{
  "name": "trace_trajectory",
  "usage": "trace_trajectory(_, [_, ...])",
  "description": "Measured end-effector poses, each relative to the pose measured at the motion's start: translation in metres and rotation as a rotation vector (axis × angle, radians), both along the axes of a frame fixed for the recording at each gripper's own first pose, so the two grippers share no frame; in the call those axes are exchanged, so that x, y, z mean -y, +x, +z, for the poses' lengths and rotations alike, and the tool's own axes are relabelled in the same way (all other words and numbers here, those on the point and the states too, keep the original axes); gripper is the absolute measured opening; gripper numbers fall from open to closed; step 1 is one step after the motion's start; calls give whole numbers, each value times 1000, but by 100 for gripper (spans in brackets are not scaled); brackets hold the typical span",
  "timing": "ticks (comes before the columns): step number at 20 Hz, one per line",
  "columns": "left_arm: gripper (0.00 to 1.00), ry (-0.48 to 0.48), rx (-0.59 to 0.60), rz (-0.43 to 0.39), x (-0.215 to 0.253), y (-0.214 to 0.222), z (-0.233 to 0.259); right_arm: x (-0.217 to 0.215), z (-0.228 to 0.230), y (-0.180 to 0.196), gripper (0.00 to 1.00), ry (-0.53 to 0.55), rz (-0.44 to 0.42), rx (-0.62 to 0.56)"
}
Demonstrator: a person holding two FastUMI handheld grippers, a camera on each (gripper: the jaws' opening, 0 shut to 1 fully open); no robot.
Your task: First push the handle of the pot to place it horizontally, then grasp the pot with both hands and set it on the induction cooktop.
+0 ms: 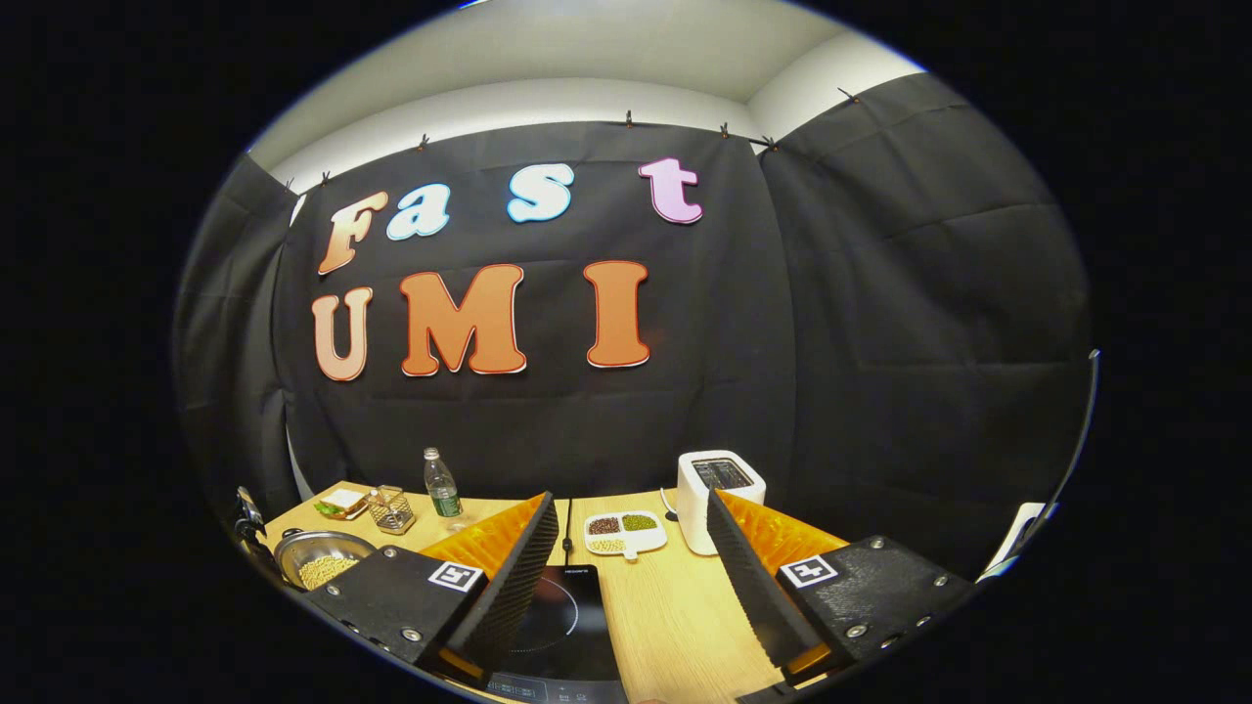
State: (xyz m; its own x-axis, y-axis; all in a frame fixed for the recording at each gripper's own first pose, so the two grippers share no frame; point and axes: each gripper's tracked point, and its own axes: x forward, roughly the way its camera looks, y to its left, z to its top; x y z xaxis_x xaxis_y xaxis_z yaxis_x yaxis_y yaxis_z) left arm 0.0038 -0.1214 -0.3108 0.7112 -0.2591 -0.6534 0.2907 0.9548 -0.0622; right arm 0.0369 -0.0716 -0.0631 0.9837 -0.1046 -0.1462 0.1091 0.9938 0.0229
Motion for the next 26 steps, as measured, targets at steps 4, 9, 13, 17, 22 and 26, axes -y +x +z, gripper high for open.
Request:
trace_trajectory(4, [2,-10,0,4,5,14,-1,5,-9,4,95,1,-7,-21])
trace_trajectory(9, [2,-24,4,21,9,29,-1,8,-16,10,95,0,-13,-37])
trace_trajectory(13, [2,-5,23,38,12,39,0,13,-20,14,95,-4,-26,-42])
trace_trajectory(17, [2,5,32,42,15,50,-1,17,-22,15,99,-5,-36,-47])
trace_trajectory(22, [2,13,39,38,18,57,-2,17,-26,19,95,-10,-40,-56])
trace_trajectory(26, [2,15,44,34,19,63,-1,17,-28,20,99,-14,-41,-57])
